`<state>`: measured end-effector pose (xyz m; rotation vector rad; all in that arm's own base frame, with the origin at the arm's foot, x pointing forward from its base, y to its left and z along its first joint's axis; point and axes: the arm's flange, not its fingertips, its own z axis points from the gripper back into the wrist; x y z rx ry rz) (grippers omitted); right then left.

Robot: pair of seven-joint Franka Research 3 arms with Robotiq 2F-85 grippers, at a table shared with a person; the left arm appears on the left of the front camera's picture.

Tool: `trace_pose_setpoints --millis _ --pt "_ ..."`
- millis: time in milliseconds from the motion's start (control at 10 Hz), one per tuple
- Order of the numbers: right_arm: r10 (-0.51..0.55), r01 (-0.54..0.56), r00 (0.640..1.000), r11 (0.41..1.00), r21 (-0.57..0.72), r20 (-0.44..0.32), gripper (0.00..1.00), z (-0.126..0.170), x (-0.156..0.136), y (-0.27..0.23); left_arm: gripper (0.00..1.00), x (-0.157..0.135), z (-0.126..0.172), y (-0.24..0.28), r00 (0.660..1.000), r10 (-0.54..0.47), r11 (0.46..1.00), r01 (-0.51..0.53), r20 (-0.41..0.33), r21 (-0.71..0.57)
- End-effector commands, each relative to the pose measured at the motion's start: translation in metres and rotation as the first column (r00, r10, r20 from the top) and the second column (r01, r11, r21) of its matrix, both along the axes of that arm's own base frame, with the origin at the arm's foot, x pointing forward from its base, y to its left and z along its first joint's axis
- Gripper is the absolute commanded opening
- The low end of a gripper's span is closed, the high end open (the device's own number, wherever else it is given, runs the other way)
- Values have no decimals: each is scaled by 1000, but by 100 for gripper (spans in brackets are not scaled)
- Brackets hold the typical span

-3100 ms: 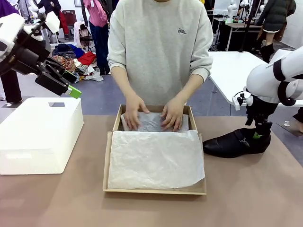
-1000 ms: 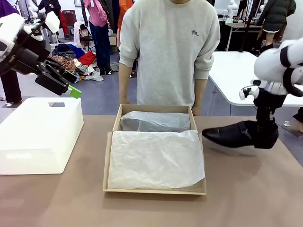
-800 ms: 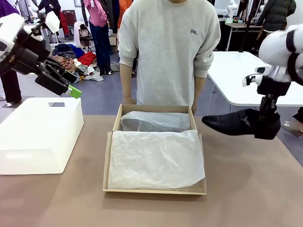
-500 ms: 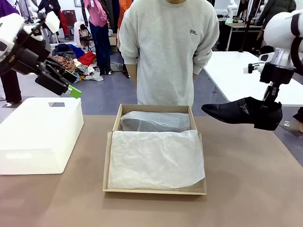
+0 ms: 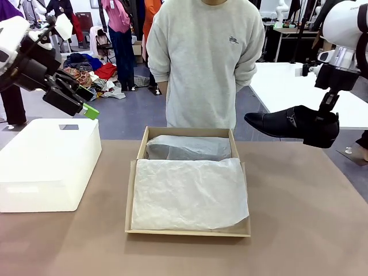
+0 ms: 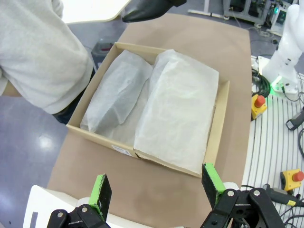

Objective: Pack the shoes into the box.
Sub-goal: Place the other shoe of the Shoes into the Shoes Box.

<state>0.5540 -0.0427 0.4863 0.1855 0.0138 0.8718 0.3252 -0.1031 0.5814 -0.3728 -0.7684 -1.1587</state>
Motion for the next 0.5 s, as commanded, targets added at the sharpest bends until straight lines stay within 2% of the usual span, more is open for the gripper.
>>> trace_pose_setpoints --millis 0,400 --pt "3 -2 999 1000 9 -34 0 -4 2 -1 100 1 0 1 1000 -20 1000 20 4 -8" --pt "3 -2 999 1000 9 -34 0 -4 2 -1 100 1 0 1 1000 -20 1000 20 4 -8"
